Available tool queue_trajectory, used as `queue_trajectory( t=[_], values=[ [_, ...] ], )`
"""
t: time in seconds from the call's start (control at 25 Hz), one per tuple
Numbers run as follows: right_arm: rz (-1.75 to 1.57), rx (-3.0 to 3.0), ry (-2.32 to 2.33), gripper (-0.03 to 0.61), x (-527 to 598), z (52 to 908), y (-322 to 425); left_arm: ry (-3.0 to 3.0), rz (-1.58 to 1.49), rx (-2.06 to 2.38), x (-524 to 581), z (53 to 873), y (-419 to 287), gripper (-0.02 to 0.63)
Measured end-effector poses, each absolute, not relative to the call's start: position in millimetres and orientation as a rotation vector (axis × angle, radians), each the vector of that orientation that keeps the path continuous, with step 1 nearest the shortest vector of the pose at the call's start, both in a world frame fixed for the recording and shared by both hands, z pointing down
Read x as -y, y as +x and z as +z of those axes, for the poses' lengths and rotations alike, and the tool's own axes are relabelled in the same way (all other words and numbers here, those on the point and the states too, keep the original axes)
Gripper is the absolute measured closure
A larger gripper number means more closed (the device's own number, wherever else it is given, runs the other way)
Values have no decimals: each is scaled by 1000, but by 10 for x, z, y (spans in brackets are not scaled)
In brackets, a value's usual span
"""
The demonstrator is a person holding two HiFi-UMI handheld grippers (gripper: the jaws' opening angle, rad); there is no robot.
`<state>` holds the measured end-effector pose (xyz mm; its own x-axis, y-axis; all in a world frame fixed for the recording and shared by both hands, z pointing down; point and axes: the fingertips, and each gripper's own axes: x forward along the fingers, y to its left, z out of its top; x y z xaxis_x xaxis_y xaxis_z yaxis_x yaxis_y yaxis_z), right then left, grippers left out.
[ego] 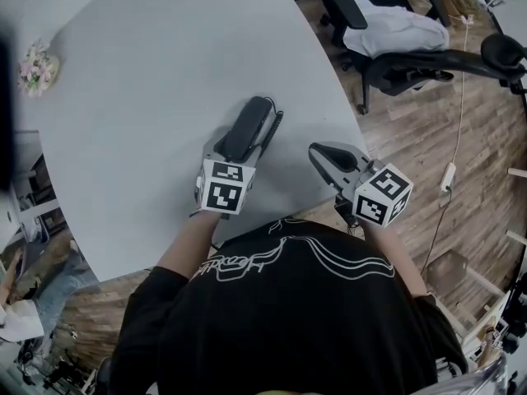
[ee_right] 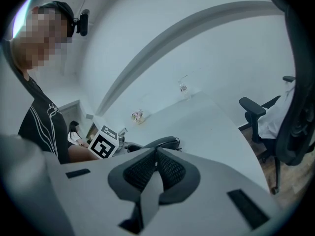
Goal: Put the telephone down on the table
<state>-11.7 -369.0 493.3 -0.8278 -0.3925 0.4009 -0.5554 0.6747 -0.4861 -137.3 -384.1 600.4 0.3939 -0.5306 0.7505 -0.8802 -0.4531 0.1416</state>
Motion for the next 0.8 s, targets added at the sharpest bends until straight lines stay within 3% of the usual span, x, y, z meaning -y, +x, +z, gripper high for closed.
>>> queue_trajectory(
  t=[0.52,0.8],
  values=[
    [941,2618,783,538,3681,4996,-106,2121,829,1126,3841,6036,-1362,328],
    [945,2620,792,538,3686,4987,-77,2166,867,1180,3884,5991,-1371,281]
  ],
)
